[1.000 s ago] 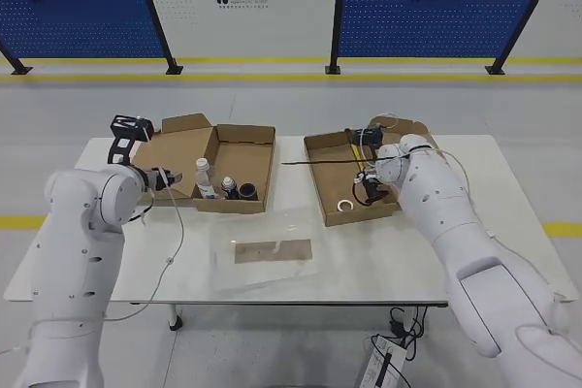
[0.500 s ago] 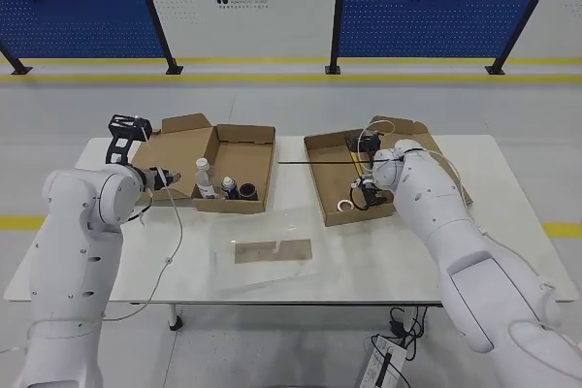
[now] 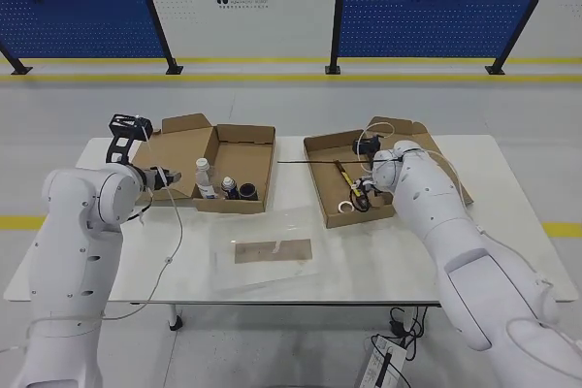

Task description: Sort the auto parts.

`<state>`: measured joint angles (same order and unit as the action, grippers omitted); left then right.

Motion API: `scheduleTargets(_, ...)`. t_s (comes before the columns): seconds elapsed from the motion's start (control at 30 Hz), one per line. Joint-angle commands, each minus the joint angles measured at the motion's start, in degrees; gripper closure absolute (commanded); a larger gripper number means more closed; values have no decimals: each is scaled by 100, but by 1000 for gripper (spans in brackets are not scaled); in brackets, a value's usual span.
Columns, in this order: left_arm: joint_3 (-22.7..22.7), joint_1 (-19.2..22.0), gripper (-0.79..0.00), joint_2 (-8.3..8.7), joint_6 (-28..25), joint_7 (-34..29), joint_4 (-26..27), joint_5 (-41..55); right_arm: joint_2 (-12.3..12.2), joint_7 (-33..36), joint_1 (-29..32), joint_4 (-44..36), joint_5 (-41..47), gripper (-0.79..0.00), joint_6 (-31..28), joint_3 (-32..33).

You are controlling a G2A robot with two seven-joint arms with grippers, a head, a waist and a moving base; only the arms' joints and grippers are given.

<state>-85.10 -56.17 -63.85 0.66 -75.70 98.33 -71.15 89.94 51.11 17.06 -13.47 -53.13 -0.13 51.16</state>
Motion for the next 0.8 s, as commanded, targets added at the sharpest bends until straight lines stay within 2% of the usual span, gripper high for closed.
scheduleTargets(0.0, 1, 1, -785, 3, 1, -1, -1, 2, 7, -2, -6, 18, 6, -342, -5, 0)
scheduleTargets(0.37, -37, -56, -785, 17, 55, 13, 57, 48, -73, -662, -169, -357, 639, -348, -196, 383)
scheduleTargets(0.4, -38, -63, -785, 18, 61, 14, 62, 54, -92, -742, -151, -455, 726, -323, -238, 441)
scheduleTargets(0.47, -45, -73, -785, 17, 67, 20, 67, 123, -129, -868, -65, -733, 859, -219, -292, 535)
scheduleTargets(0.5, -53, -78, -785, 17, 82, 28, 74, 156, -152, -933, 5, -898, 938, -108, -289, 594)
scheduleTargets(0.57, -61, -98, -785, 19, 98, 45, 107, 186, -205, -1013, 199, -1309, 1054, 0, -285, 700)
scheduleTargets(0.67, -85, -160, -785, 21, 134, 110, 178, 225, -325, -1058, 610, -2110, 1251, 0, -224, 943)
scheduleTargets(0.77, -140, -240, -785, 26, 206, 217, 259, 229, -477, -1004, 1231, -3265, 1304, 0, 8, 1225)
